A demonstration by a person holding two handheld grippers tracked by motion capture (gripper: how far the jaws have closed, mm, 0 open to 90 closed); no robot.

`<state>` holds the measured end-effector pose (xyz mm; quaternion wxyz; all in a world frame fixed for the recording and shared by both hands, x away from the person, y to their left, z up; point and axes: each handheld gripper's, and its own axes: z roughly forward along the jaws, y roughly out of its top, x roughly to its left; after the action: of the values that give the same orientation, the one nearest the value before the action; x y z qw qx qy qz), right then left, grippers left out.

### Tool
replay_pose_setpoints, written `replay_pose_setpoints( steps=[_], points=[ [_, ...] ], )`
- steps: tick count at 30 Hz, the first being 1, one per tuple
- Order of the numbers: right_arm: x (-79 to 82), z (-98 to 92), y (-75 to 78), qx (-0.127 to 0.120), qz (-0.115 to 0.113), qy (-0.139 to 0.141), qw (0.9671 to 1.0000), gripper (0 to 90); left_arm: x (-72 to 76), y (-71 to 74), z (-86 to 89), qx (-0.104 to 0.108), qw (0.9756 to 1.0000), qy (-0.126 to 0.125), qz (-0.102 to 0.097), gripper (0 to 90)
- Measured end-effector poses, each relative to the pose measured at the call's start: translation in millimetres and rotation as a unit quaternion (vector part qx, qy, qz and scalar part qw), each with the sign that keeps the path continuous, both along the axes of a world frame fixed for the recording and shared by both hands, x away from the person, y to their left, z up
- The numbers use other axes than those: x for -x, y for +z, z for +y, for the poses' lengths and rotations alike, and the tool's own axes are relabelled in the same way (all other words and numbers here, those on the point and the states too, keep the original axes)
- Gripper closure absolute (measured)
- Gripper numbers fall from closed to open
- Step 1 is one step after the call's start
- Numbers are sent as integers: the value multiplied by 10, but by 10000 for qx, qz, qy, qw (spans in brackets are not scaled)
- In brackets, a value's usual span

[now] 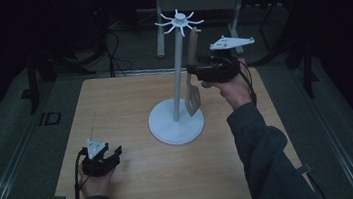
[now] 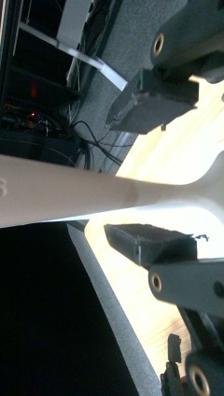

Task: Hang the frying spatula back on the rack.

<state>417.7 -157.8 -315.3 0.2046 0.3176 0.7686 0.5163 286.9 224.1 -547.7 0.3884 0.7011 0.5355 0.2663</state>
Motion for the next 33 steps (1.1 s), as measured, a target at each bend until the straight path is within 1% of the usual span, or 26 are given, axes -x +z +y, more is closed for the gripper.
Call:
replay_pose_setpoints(
  steps=[5,8,10,16,20,28,30,32,33],
  points=[
    [35,-2,18,77,-60,-6,10000,373,-3,0,3,-3,10000,1,5,461],
    [53,-2,29,85,-87,6,9999,367,-3,1,4,-1,10000,1,5,461],
    [84,-3,41,102,-121,5,9999,339,-1,2,1,-3,10000,5,-5,459],
    [143,-47,45,100,-134,-34,9999,325,-3,0,1,-7,10000,-5,-2,459],
    [186,-109,14,91,-154,-51,9998,321,-5,-1,-1,-3,10000,-11,3,459],
    [257,-301,-167,187,-14,-177,9997,322,-13,-6,-21,-41,10000,-28,26,458],
    [295,-383,-242,167,37,-226,9996,322,-15,-7,-17,-51,10000,-11,35,457],
    [332,-455,-320,199,69,-286,9994,322,-18,-11,-15,-33,10000,16,52,457],
    [352,-496,-377,243,98,-326,9991,322,-23,-17,-13,-58,9999,42,87,456]
  ],
)
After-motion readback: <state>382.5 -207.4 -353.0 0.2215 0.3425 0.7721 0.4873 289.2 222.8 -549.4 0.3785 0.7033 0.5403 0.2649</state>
